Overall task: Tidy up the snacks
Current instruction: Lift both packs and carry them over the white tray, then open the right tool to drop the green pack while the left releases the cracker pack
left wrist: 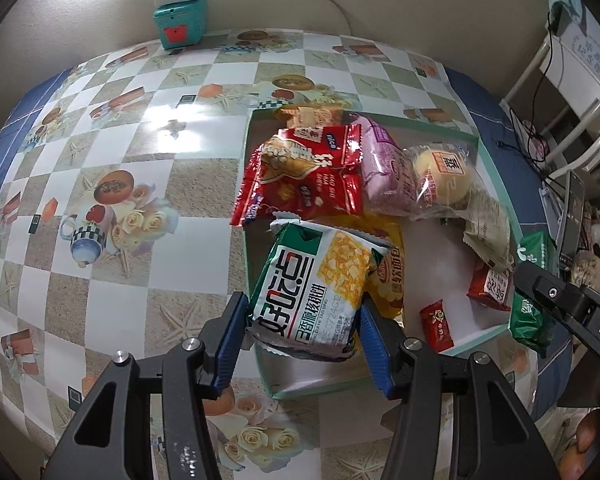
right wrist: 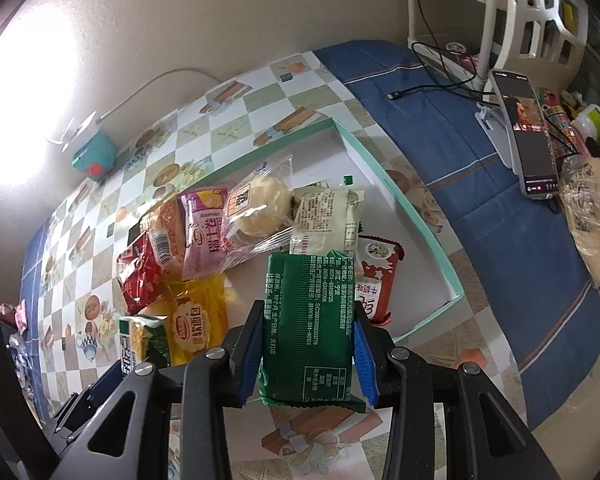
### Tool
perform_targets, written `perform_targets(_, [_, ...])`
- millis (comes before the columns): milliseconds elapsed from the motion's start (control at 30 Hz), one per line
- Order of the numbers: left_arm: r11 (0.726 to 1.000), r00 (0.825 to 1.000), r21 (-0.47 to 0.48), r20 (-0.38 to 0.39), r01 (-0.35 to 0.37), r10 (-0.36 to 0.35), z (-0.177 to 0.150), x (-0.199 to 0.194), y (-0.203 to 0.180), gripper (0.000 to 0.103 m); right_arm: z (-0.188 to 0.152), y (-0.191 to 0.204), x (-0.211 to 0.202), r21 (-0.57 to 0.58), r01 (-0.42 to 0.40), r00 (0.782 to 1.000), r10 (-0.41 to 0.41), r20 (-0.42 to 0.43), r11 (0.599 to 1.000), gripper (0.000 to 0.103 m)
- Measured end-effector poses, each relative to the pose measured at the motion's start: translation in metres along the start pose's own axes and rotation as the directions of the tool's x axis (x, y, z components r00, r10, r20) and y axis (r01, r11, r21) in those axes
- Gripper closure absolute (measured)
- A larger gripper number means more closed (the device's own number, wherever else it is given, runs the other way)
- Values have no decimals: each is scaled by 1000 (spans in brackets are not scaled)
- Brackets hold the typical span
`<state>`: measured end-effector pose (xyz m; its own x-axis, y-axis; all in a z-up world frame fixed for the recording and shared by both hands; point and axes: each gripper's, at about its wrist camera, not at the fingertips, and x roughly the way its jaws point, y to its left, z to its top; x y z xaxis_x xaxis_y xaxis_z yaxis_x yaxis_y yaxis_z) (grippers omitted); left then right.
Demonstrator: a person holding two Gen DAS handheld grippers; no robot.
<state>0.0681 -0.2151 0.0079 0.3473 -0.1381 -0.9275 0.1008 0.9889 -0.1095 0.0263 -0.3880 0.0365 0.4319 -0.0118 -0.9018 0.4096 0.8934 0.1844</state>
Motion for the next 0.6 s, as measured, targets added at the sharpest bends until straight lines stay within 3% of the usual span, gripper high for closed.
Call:
perform_targets(267, [999, 998, -7, -29, 47, -47, -3, 4, -4, 47, -3, 11, 3, -49, 12, 1000, -13, -9, 999, 60])
perform_targets(600, [999, 998, -8, -37, 42, -42, -4, 5, -5, 47, -6, 22, 10, -93, 18, 1000, -20, -24, 996, 59])
